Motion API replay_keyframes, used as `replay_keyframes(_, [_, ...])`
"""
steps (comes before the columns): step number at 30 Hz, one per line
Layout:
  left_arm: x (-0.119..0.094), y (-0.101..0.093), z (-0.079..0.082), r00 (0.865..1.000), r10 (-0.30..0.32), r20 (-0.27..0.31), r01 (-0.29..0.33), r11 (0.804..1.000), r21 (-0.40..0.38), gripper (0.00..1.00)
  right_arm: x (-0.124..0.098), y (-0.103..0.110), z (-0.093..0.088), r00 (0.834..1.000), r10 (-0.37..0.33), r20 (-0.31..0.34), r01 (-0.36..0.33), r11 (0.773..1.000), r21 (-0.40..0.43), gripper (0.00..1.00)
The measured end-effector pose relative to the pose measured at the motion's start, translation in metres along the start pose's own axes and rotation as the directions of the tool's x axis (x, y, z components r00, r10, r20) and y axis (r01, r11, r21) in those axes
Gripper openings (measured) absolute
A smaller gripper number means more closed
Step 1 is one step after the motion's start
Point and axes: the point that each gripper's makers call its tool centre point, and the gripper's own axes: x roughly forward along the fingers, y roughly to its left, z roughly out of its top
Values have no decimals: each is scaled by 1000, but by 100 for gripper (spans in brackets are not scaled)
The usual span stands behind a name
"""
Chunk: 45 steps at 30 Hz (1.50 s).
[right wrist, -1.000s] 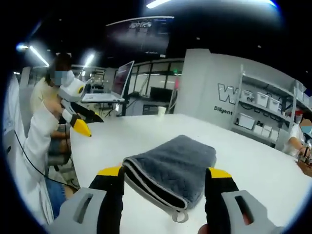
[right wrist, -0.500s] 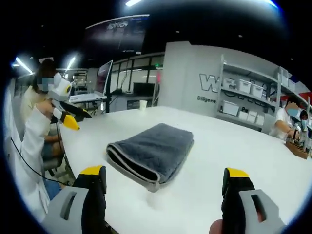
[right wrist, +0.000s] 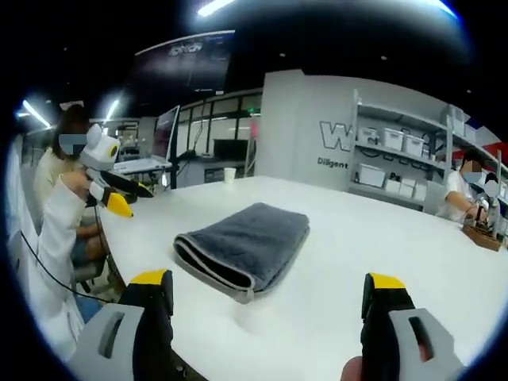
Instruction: Open the folded towel by lifting each exposed corner and separating the folded layers until the towel lies flat within the target outline without major curled edges
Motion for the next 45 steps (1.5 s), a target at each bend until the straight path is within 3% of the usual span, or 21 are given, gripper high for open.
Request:
replay_keyframes(7, [12,-18,4,999,-45,6,45,999,20,100,-11,-5,5,1000,-29,5,29,1000,-10,99])
replay_keyframes(19, [45,-72,13,988,-154,18,152,986,72,100,-19,-11,4,999,-50,-7,49,998,-28,99])
replay_keyframes(35, [96,-116,18,971,-238,23,233,964,128,99,-16,-8,-5,998,-27,-57,25,999,-33,99])
replay_keyframes(40, [111,-128,23,967,-253,38,240,950,198,99,-17,-11,-6,998,-39,-55,38,999,-24,99])
replay_keyframes(45, [127,-137,28,971,-235,49,205,917,342,97,-18,-12,-6,998,-44,-50,43,999,-21,99])
